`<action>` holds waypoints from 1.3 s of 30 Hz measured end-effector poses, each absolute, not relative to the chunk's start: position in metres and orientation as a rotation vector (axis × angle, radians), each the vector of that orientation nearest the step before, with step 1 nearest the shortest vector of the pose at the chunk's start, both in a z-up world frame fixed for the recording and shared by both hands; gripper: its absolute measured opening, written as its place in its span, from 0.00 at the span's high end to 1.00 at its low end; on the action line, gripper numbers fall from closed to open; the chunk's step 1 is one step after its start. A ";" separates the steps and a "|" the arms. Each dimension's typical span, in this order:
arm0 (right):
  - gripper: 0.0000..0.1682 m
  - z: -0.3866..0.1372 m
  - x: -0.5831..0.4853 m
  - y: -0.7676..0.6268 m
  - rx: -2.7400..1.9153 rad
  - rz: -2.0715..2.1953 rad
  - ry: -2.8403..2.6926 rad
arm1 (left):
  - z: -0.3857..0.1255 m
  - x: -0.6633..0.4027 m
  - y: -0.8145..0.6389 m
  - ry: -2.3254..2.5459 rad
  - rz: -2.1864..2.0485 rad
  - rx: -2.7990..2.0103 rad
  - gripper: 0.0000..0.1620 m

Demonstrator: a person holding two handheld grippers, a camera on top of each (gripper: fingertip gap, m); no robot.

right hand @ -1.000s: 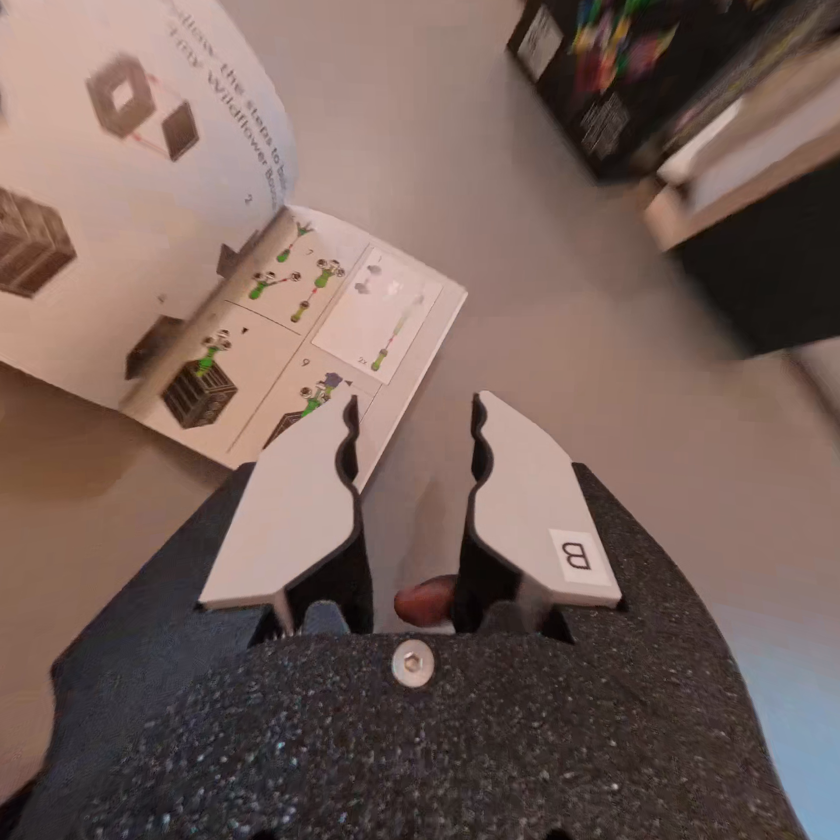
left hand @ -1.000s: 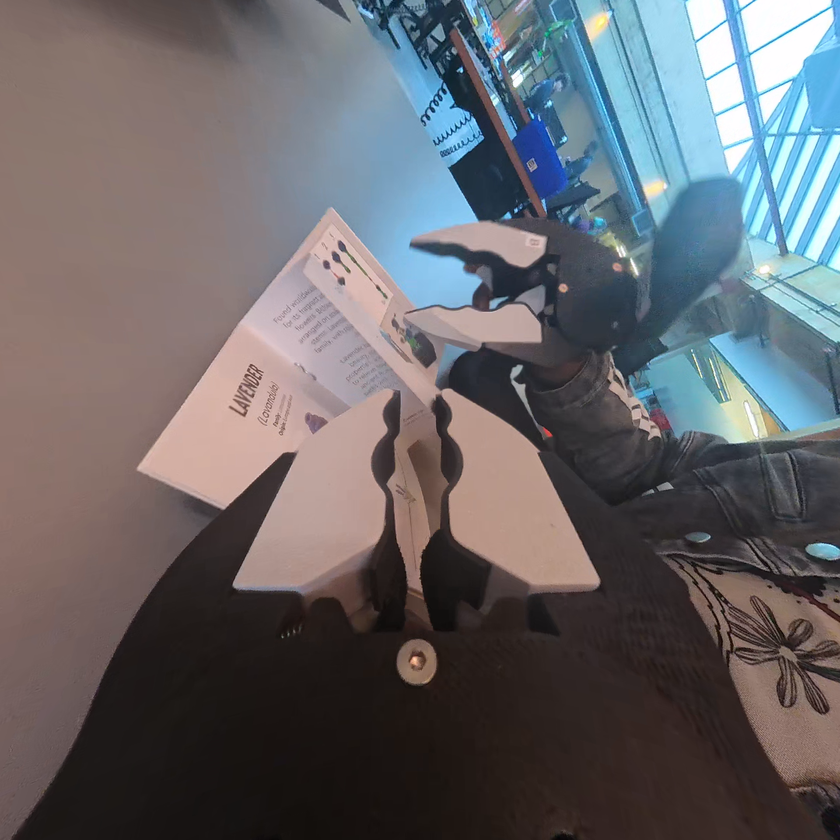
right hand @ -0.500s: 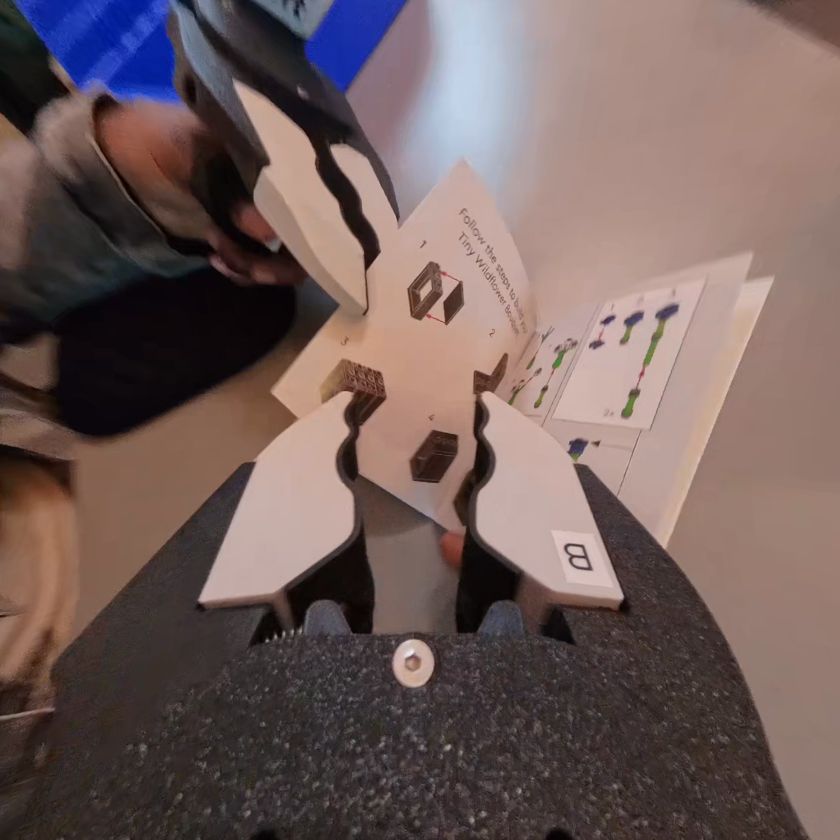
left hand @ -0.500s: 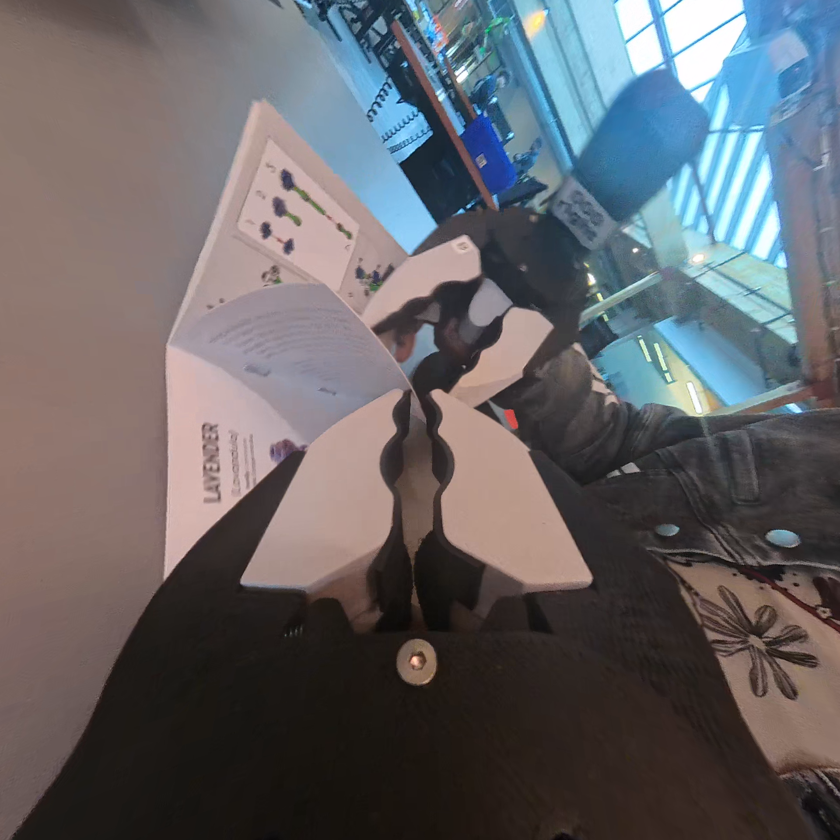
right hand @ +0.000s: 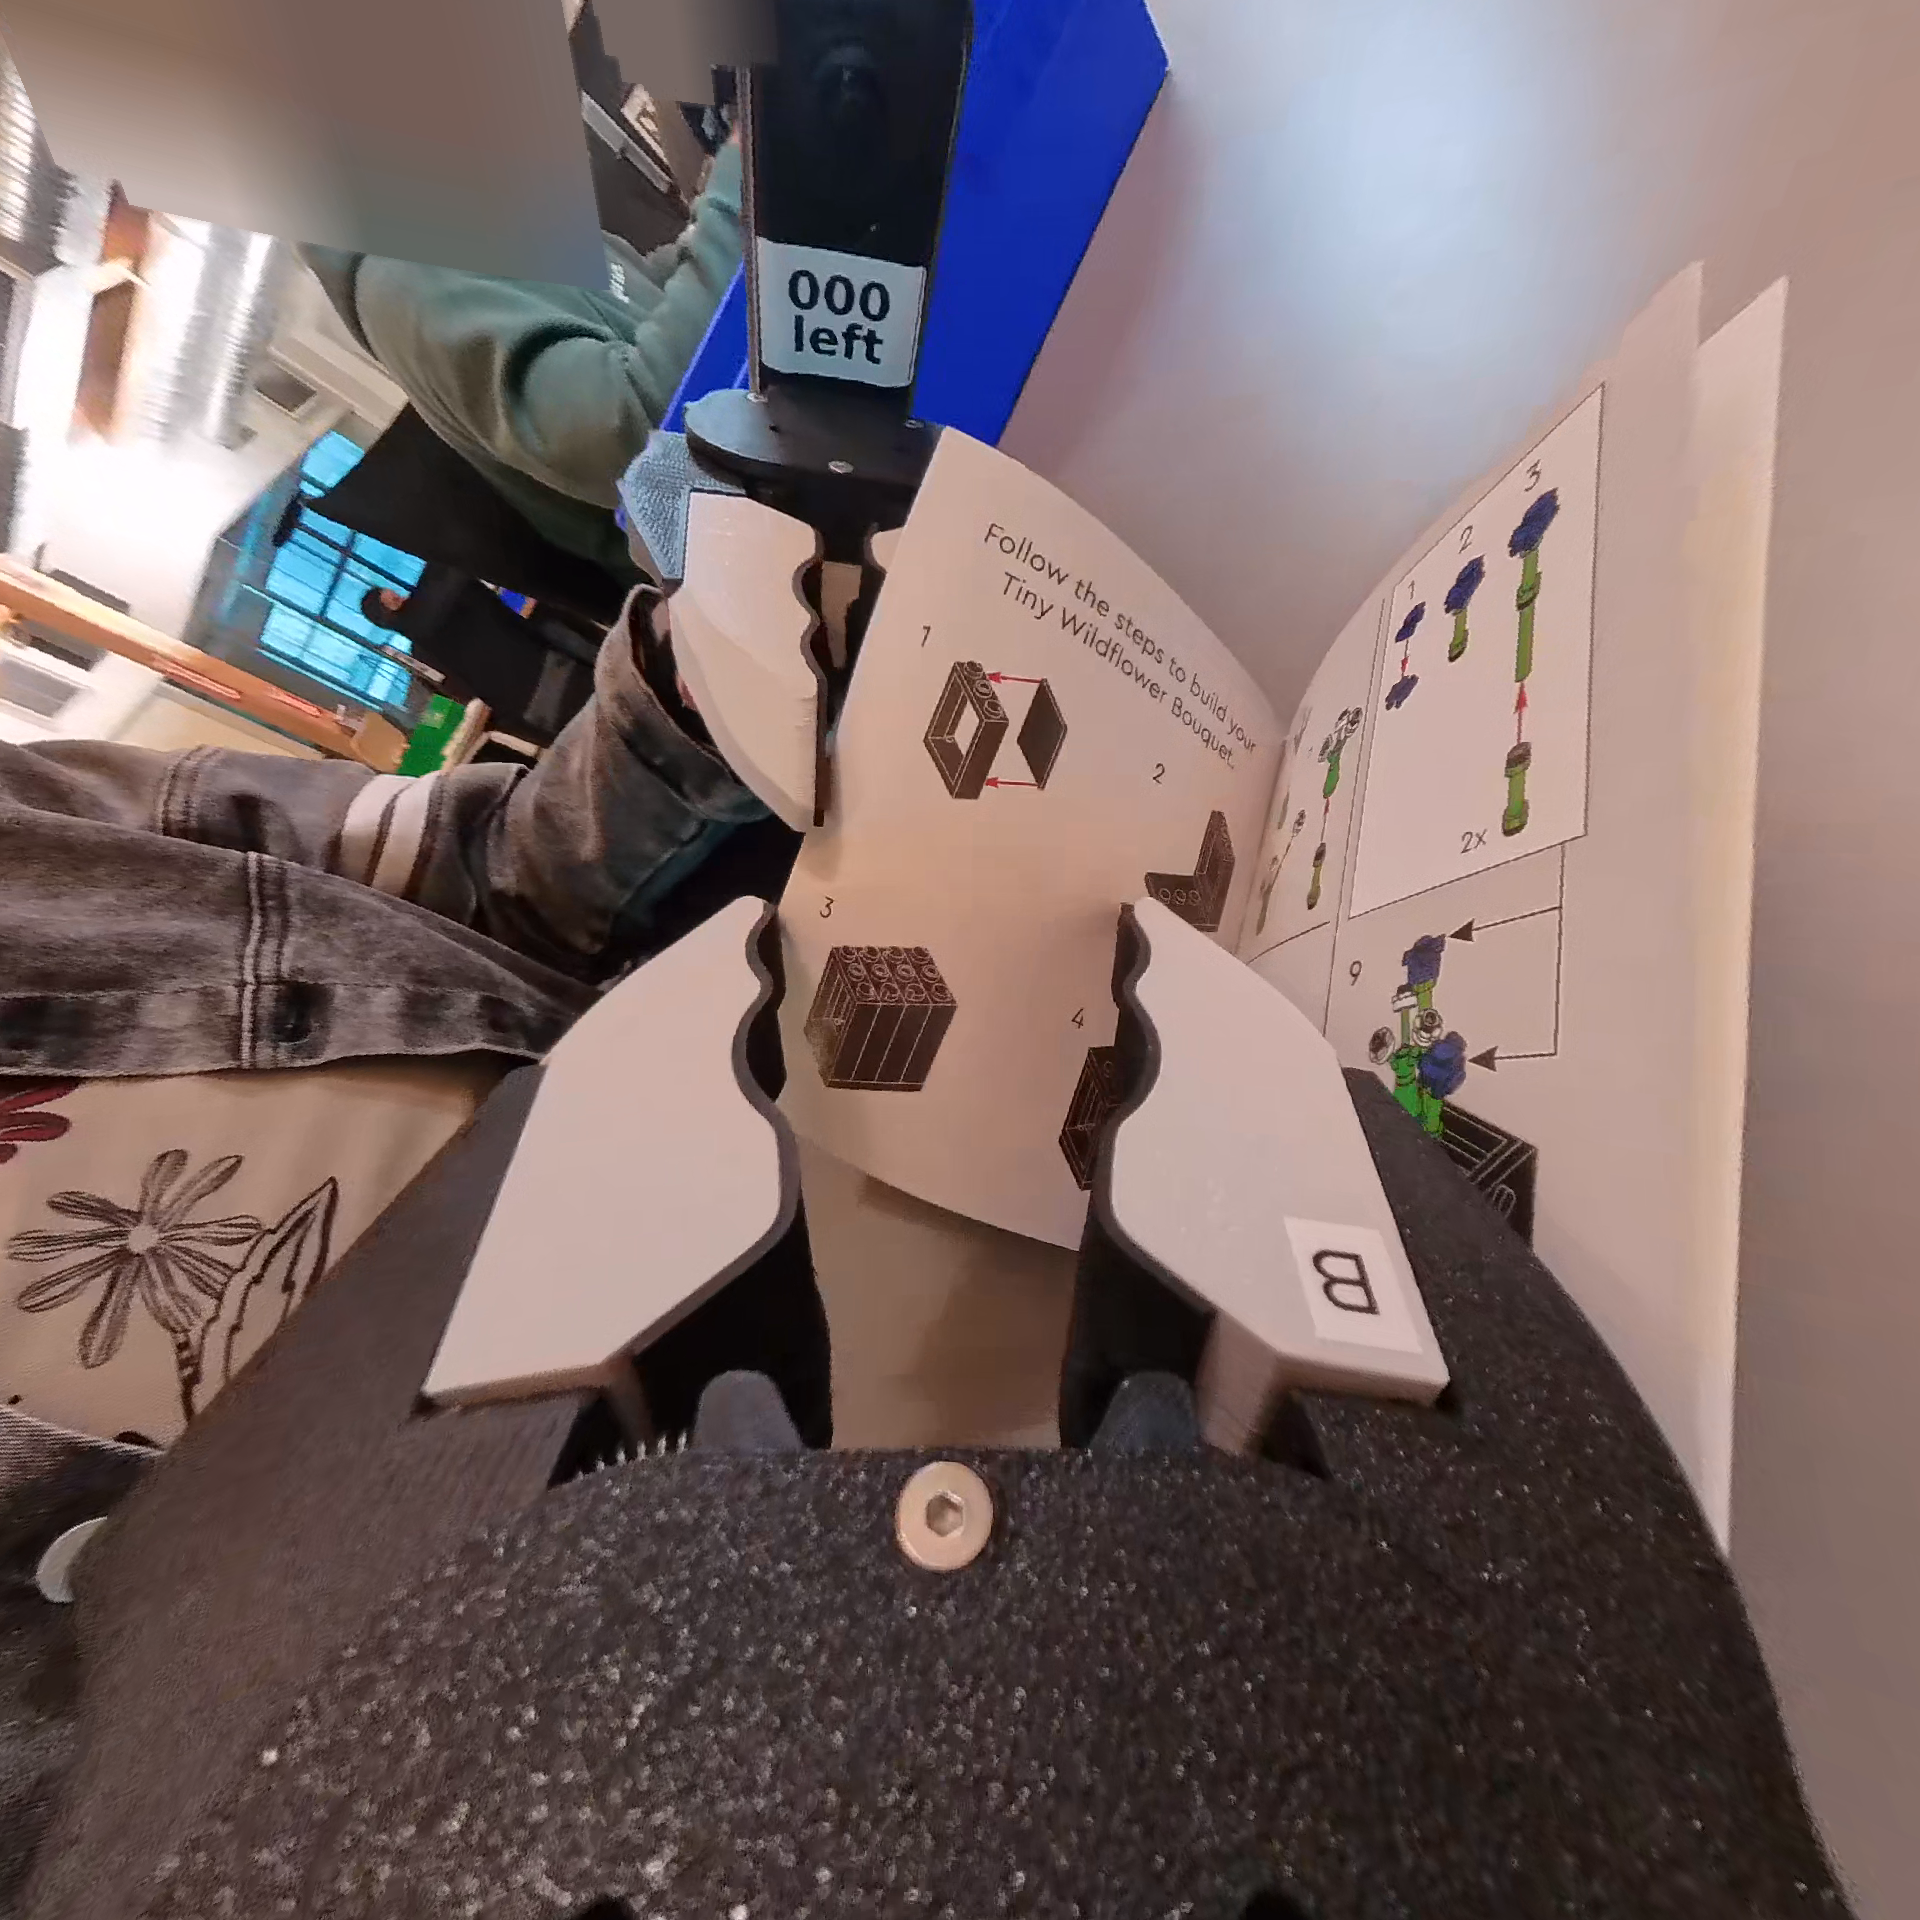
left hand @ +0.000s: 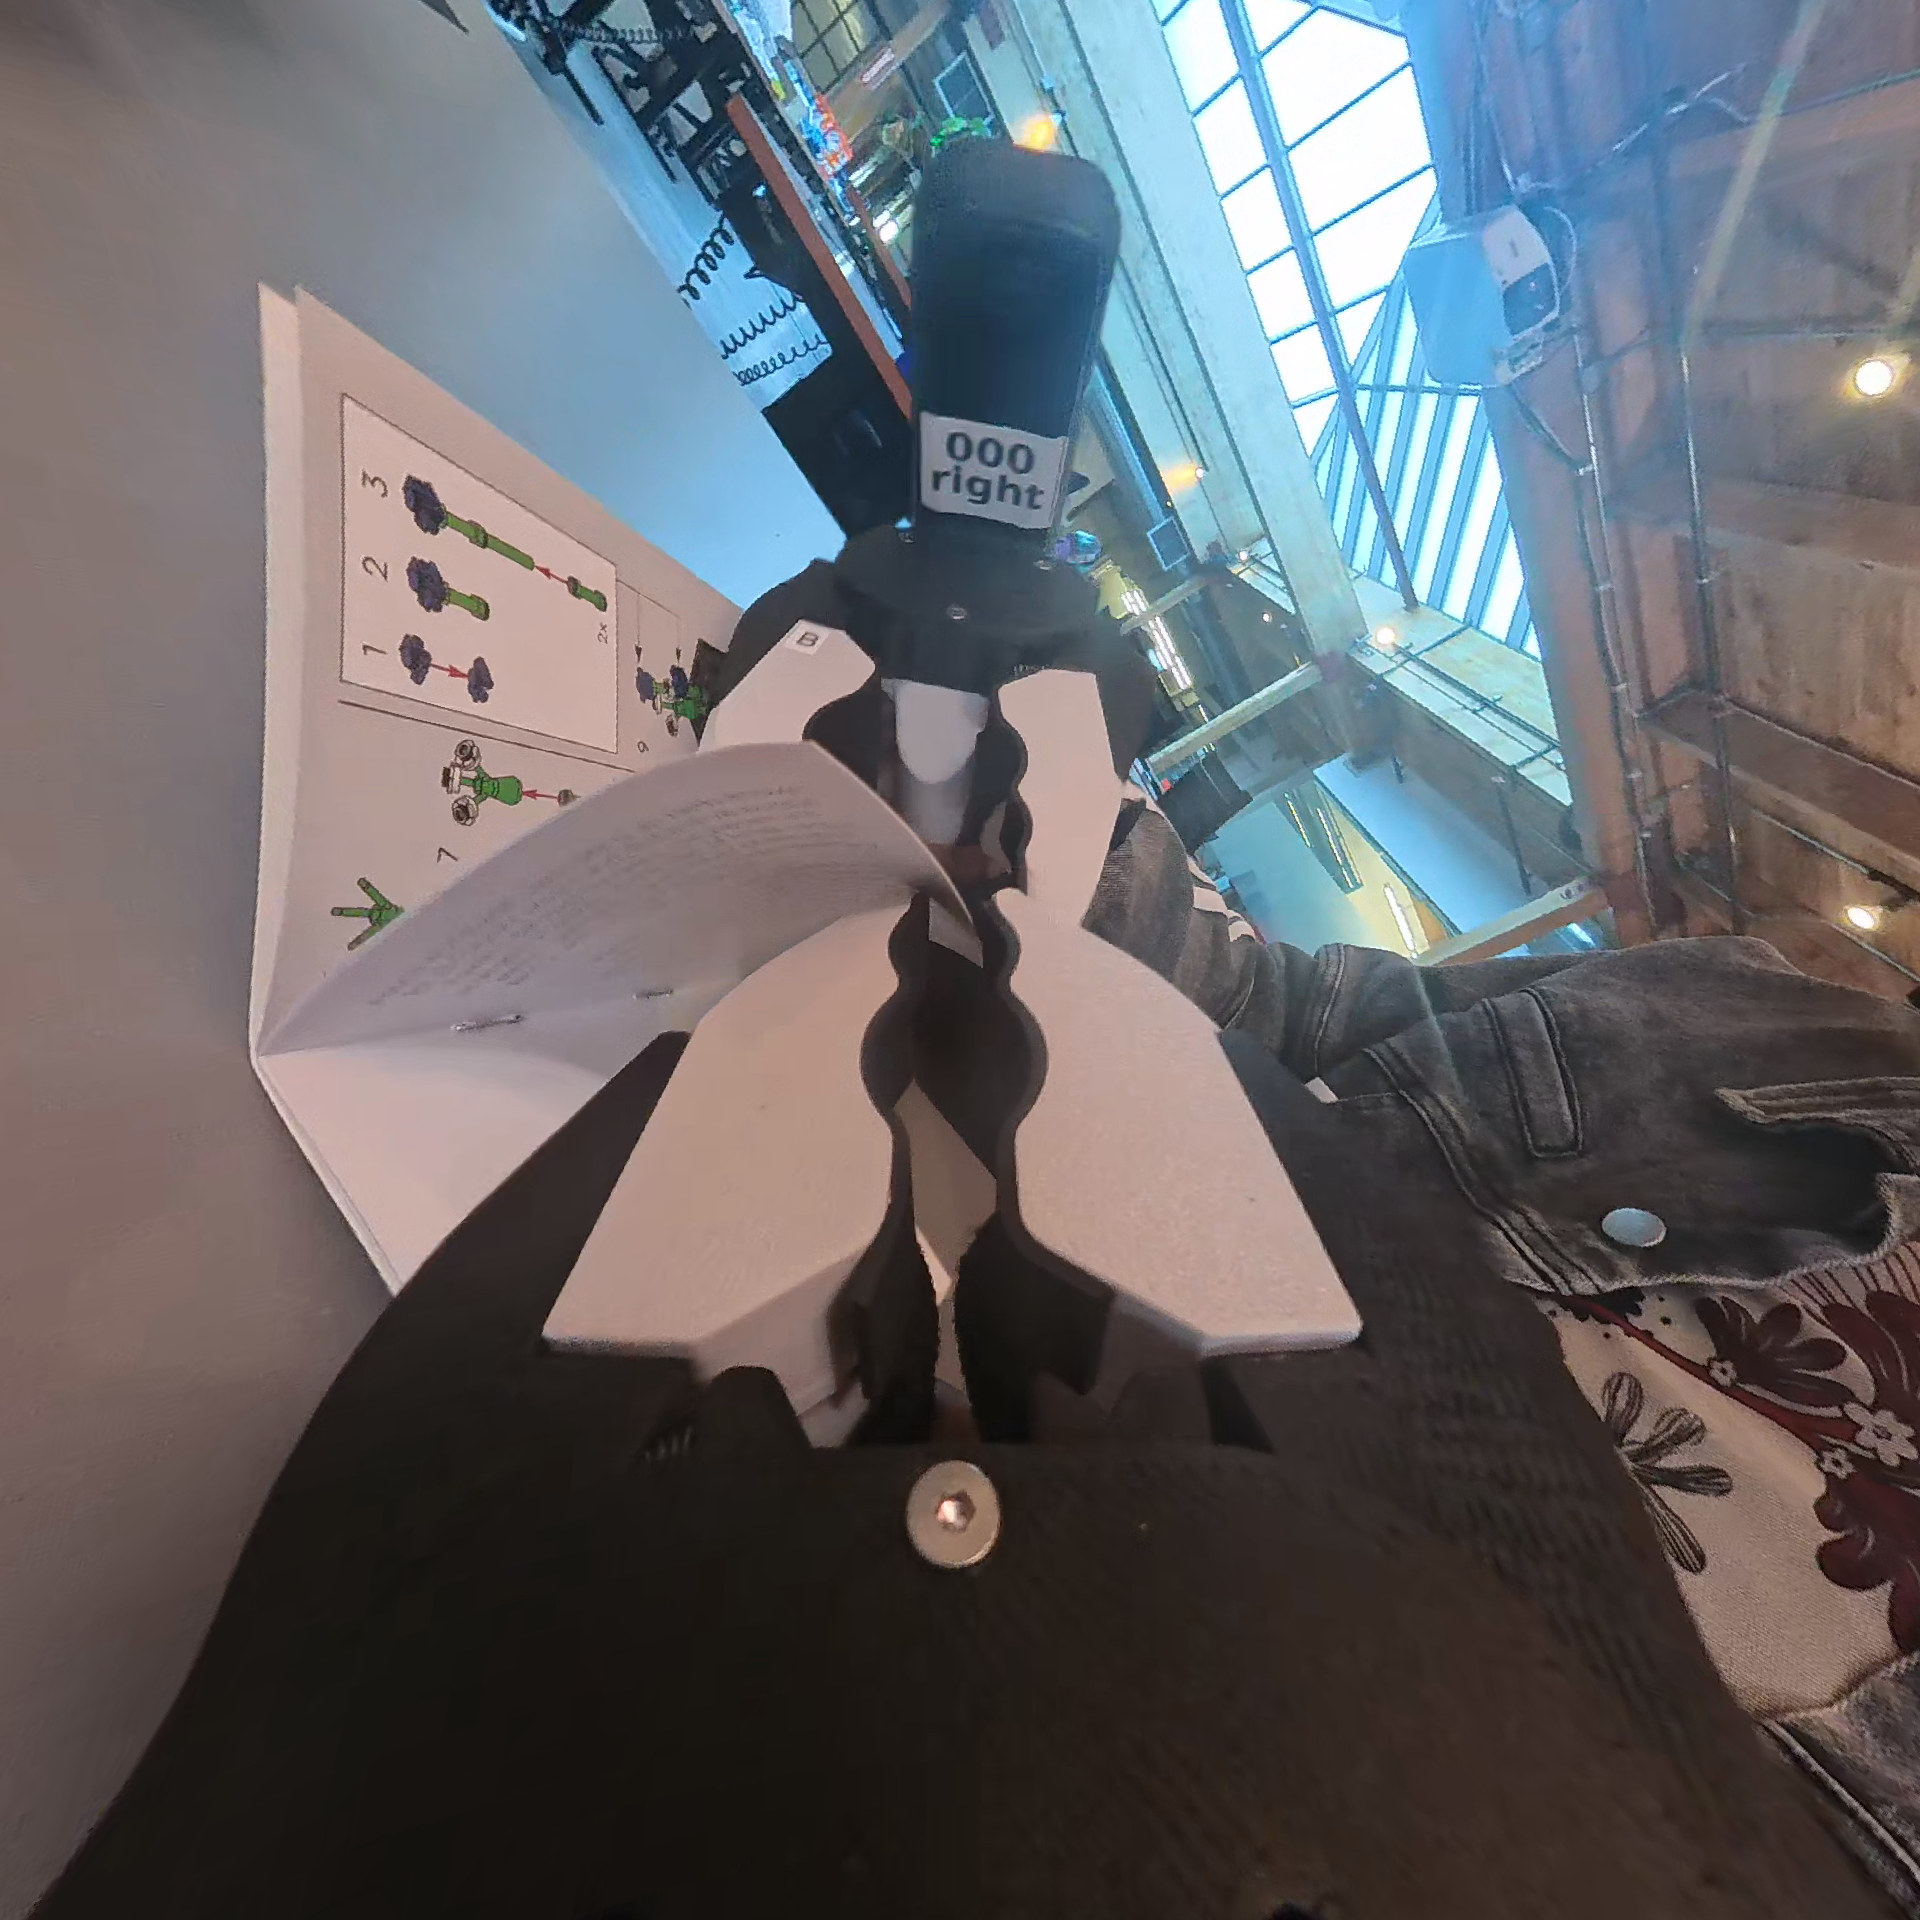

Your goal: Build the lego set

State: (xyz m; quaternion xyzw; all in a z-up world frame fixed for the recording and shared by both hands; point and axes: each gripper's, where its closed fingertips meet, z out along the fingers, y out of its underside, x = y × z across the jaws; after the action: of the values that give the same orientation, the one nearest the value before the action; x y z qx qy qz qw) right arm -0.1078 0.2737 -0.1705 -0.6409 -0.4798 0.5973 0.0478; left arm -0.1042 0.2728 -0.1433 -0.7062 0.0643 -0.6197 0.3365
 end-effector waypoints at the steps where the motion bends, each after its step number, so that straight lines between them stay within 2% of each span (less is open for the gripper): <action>1: 0.64 -0.170 -0.108 0.273 -1.954 1.844 -1.456 | -0.143 -0.104 0.273 0.171 -1.613 -1.835 0.94; 39: 0.66 -0.166 -0.107 0.276 -1.938 2.149 -1.322 | -0.137 -0.099 0.272 0.232 -1.701 -1.749 0.91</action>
State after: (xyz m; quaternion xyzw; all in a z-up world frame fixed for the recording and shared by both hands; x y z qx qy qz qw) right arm -0.1075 0.2759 -0.1661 -0.6090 -0.4156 0.6753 -0.0200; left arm -0.0991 0.2720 -0.1374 -0.6716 0.0889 -0.6530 0.3386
